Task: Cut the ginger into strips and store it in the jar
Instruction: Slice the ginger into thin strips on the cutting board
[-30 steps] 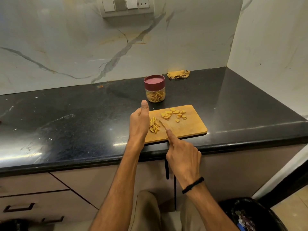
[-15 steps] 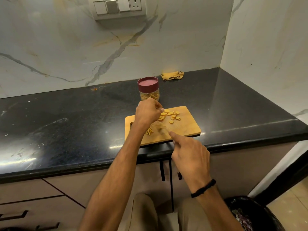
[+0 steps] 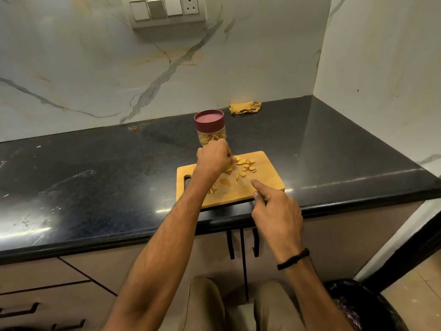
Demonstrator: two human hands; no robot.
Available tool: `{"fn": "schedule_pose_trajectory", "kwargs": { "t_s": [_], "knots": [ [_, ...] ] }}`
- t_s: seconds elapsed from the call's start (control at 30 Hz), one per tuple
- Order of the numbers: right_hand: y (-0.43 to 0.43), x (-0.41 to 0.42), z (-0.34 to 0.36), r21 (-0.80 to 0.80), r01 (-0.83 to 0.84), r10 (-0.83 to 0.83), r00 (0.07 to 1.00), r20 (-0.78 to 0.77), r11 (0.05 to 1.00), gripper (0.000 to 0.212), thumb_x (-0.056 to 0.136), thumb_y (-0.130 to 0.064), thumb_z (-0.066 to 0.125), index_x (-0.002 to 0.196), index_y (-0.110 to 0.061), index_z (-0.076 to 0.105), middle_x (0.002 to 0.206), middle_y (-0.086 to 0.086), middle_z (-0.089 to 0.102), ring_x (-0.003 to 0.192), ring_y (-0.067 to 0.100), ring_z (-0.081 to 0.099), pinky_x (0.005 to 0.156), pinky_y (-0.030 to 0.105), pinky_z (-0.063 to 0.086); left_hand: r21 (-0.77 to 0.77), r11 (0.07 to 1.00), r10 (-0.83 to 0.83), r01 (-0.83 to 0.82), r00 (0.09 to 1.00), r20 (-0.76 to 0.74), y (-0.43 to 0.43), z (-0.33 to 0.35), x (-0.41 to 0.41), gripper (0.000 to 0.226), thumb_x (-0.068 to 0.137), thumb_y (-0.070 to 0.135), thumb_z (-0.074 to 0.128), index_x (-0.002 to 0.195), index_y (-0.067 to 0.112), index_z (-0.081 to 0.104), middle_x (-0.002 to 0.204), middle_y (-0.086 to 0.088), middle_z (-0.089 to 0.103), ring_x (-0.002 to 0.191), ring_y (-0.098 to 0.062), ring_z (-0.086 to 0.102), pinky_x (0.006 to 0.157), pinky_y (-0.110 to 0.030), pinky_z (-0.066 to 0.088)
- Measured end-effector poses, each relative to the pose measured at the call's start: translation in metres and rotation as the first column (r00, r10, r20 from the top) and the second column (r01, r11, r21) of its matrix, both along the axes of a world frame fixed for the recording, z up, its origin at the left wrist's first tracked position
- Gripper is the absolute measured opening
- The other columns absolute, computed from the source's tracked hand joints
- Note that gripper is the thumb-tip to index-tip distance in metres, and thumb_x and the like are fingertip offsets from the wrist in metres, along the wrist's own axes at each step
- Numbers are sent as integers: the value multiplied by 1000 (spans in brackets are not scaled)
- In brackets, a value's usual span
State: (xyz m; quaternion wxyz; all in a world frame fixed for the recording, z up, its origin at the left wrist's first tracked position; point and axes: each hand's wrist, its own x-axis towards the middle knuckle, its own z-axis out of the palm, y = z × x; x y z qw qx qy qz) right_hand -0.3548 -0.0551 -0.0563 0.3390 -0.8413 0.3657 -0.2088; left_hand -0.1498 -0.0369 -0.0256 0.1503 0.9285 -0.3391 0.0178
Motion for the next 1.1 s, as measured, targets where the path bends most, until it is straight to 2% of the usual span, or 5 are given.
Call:
{"fn": "schedule_pose_trajectory", "kwargs": {
  "t_s": [0.23,0.47,0.7,0.83,1.1],
  "knots": [
    [13,19,-4,-37,-103,105,992,72,994,38,100,-33,49,137,-39,50,96,-7,67,73,5,46,52,11,30,-167,979,122,-120,993,3,8,6,4,20,102,24,55,92,9,64,87,-6,64,76,-19,61,66,-35,49],
    [17,48,-3,-189,-115,115,993,-12,975,40,102,-36,44,142,-40,44,85,-6,65,68,8,47,57,24,39,-526,803,193,-280,957,-216,39,13,8,19,104,22,53,94,12,67,84,0,72,74,-2,69,62,-19,51],
    [12,50,-8,-222,-56,49,998,-38,973,43,103,-37,38,146,-43,35,75,-9,55,65,7,49,55,24,40,-682,642,100,-352,919,-381,56,9,-3,11,102,21,57,95,21,66,91,3,74,86,-1,71,76,-24,59],
    [4,42,-7,-221,-19,11,999,-37,975,42,103,-37,39,144,-41,39,75,-9,52,65,7,45,55,22,33,-687,646,64,-334,920,-387,58,8,-12,10,101,24,59,98,23,68,91,5,75,86,1,70,72,-20,55],
    [-8,26,-4,-175,-33,41,998,46,984,39,102,-37,43,141,-39,47,72,-5,56,57,5,44,48,15,29,-601,753,39,-266,931,-363,52,-1,-25,10,99,25,62,104,21,71,96,5,74,91,-4,67,89,-34,57]
  ]
}}
